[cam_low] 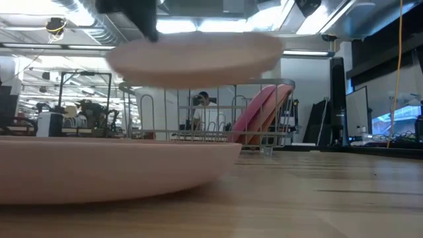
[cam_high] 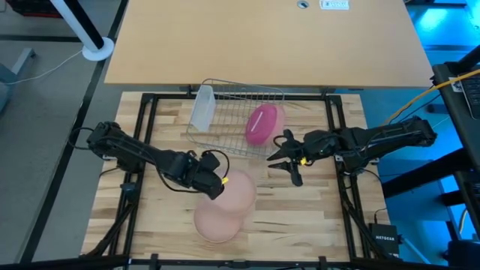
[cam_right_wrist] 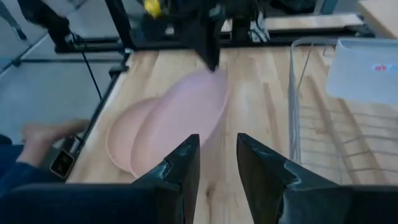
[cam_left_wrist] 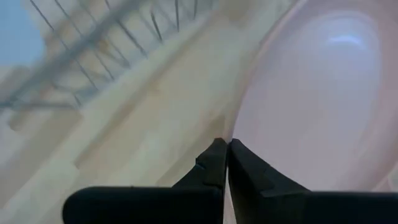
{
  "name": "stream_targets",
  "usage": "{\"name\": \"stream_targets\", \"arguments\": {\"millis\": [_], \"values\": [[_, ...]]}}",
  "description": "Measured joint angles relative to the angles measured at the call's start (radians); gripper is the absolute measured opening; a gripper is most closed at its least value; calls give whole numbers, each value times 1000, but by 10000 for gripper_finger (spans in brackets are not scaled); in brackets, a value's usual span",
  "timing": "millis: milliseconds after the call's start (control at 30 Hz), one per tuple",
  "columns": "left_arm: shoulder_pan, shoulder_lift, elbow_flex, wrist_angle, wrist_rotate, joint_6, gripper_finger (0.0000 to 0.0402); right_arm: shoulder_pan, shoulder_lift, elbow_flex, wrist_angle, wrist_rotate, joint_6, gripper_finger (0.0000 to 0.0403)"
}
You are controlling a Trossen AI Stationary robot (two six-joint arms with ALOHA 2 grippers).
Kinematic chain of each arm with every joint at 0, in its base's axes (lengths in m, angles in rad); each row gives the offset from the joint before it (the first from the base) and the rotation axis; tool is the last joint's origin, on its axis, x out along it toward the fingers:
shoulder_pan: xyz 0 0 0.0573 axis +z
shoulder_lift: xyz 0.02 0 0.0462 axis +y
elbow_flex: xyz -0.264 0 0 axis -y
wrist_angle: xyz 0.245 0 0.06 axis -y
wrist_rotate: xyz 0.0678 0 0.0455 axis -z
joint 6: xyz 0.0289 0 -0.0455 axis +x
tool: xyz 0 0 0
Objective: Sort dishes
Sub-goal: Put the light red plate into the dish rack
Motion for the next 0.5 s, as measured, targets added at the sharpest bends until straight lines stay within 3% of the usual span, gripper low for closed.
{"name": "stream_targets", "arguments": {"millis": [333, 500], "values": [[2, -2, 81, -23, -248, 66, 0, 0, 71, -1, 2, -16, 21, 111], [14, -2, 82, -30, -287, 68, 0, 0, 88, -1, 47, -16, 40, 111]]}}
